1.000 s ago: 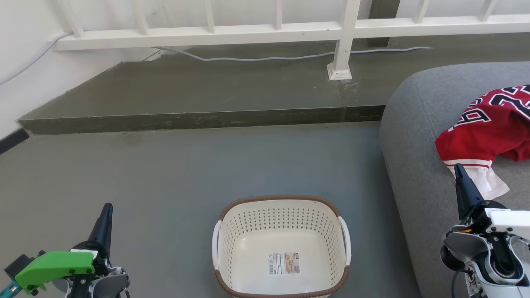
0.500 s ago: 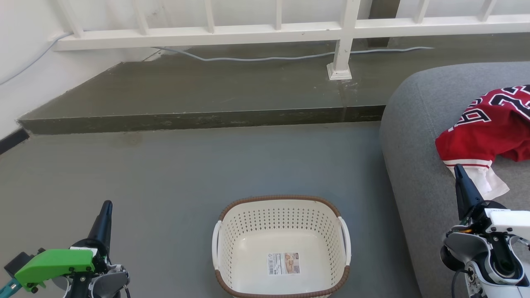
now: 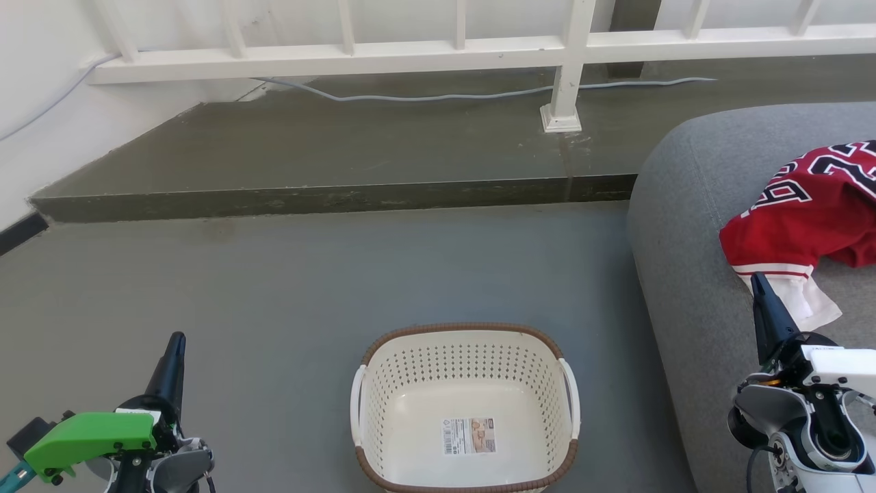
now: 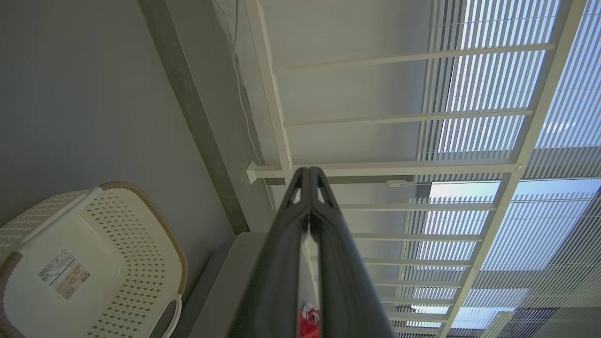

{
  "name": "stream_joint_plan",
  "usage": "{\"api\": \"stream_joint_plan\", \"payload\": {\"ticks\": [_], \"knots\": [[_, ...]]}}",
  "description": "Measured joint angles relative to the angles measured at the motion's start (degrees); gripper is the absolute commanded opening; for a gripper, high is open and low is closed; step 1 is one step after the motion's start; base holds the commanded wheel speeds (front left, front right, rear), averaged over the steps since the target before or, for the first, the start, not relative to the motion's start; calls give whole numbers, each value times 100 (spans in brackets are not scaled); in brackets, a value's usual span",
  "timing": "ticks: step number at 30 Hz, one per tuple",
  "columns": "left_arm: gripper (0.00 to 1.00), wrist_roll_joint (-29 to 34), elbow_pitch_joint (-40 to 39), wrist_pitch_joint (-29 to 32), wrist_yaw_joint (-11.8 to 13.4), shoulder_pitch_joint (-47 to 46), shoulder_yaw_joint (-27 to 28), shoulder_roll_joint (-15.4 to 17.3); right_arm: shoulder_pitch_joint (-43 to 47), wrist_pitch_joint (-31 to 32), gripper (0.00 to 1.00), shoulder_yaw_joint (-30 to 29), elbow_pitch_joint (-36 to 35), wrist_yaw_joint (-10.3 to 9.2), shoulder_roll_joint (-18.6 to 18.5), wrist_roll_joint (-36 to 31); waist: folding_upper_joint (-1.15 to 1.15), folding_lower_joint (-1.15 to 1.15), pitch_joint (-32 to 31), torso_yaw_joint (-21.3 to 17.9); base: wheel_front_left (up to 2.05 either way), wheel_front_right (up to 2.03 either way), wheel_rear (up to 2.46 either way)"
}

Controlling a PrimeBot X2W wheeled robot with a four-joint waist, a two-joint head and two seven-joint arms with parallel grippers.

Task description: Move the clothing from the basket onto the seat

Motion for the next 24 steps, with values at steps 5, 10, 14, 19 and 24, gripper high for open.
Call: {"api": "stream_joint_plan", "payload": {"ticks": [5,10,14,19,24], "knots": [[0,0,2,0,0,0,2,-1,0,1,0,-2,2,0,2,0,0,0,0,0,0,0,0],[0,0,4,0,0,0,3,-2,-1,1,0,-3,8,0,4,0,0,0,0,0,0,0,0],[0,0,5,0,0,0,4,-2,-1,2,0,-5,13,0,14,0,0,0,0,0,0,0,0],[0,0,8,1,0,-1,5,-3,-2,9,0,-8,20,1,19,0,0,0,-1,0,0,0,0],[0,0,10,1,0,-1,7,-3,-2,9,0,-10,21,8,19,0,0,0,-1,0,0,0,0]]}}
